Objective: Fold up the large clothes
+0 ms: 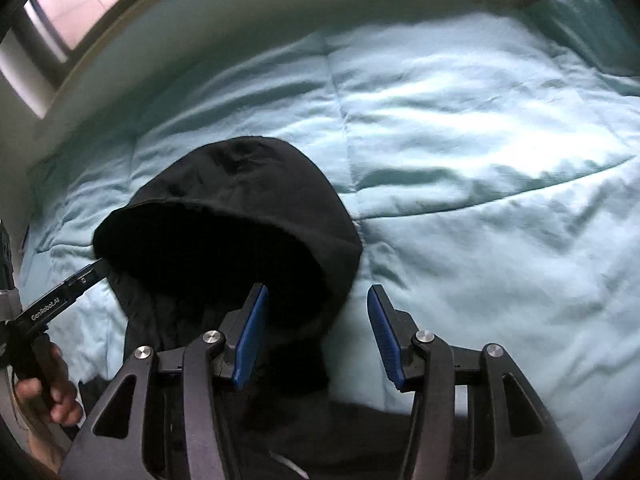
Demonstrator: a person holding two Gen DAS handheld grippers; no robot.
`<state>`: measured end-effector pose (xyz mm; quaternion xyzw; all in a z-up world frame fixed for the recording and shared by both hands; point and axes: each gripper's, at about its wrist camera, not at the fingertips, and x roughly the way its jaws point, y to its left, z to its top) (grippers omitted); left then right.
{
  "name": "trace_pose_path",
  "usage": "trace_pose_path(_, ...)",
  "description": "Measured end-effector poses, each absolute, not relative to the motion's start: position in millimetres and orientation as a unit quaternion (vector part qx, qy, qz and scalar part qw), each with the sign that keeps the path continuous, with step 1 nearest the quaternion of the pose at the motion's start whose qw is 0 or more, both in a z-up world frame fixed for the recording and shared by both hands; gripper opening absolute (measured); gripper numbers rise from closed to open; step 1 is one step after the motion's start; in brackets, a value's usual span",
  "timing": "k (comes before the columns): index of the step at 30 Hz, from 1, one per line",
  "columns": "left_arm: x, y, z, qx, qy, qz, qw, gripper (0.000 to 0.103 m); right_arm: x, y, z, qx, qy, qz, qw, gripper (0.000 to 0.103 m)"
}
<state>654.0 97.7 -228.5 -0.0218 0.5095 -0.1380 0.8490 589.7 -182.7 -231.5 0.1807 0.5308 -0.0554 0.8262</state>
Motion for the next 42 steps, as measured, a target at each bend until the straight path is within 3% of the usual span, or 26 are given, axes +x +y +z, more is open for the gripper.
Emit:
trace_pose_path(1,661.8,97.7,-235.7,-0.019,0.513,-0.129,0.849,0.051,598.1,-180.5,-240.8,0.172,0.541,-0.061,0.821,0.041)
trace_pose_path(2,668.5,100.2,-240.4,-0.023,0.513,-0.123,0.849,0.016,603.6,-179.4,-247.2,0.159,0.548,-0.074,0.818,0.015)
trace_pose_path(3,672.2,103.8,-242.2,-0.037,0.517,-0.13,0.845,0.011,607.0,-181.8,-253.5,0.15,0.553,-0.086,0.815,0.008)
trace_pose_path(7,654.5,149.9,-223.7,-0.132,0.507,-0.156,0.837,0.011,583.4,-202.9,-247.9,0.191,0.521,-0.046,0.831,0.006)
trace_pose_path(10,643.0,171.1,-237.9,-0.163,0.531,-0.148,0.818,0.014,576.5,-196.5,-253.8,0.161,0.522,-0.025,0.837,0.006)
trace_pose_path(15,658.2,155.7,-308.3,-0.116,0.594,-0.152,0.781,0.017,603.2,-188.1,-311.4,0.16,0.581,-0.02,0.798,0.006)
trace_pose_path(19,633.0,161.6,-267.1,-0.077,0.554,-0.196,0.805,0.02,593.5,-186.0,-293.6,0.146,0.581,-0.003,0.801,0.014)
trace_pose_path(21,613.0,170.4,-243.2,-0.057,0.534,-0.215,0.816,0.021,576.8,-184.8,-271.6,0.136,0.568,0.022,0.812,0.022)
trace_pose_path(23,601.0,176.8,-218.1,-0.054,0.505,-0.233,0.829,0.021,562.3,-183.3,-250.0,0.127,0.55,0.034,0.825,0.036)
trace_pose_path(25,594.6,175.9,-195.2,-0.061,0.484,-0.247,0.837,0.022,556.1,-179.2,-228.6,0.123,0.527,0.039,0.84,0.04)
trace_pose_path(27,603.9,166.3,-172.8,-0.075,0.456,-0.261,0.848,0.033,566.1,-169.9,-211.0,0.124,0.501,0.046,0.855,0.04)
trace_pose_path(29,621.8,139.2,-166.9,-0.073,0.444,-0.268,0.852,0.064,584.7,-154.5,-203.9,0.124,0.498,0.055,0.857,0.04)
trace_pose_path(31,643.4,128.1,-182.1,-0.06,0.467,-0.278,0.837,0.064,610.4,-138.0,-214.6,0.121,0.507,0.064,0.851,0.04)
trace_pose_path(35,665.6,107.7,-264.8,-0.059,0.57,-0.297,0.763,0.064,624.7,-131.3,-262.6,0.108,0.559,0.075,0.819,0.04)
trace_pose_path(37,663.4,110.9,-291.3,-0.06,0.581,-0.295,0.756,0.064,622.1,-131.8,-293.4,0.103,0.58,0.08,0.804,0.039)
trace_pose_path(42,660.0,107.7,-291.5,-0.05,0.57,-0.295,0.765,0.064,614.7,-143.5,-306.8,0.124,0.581,0.092,0.799,0.038)
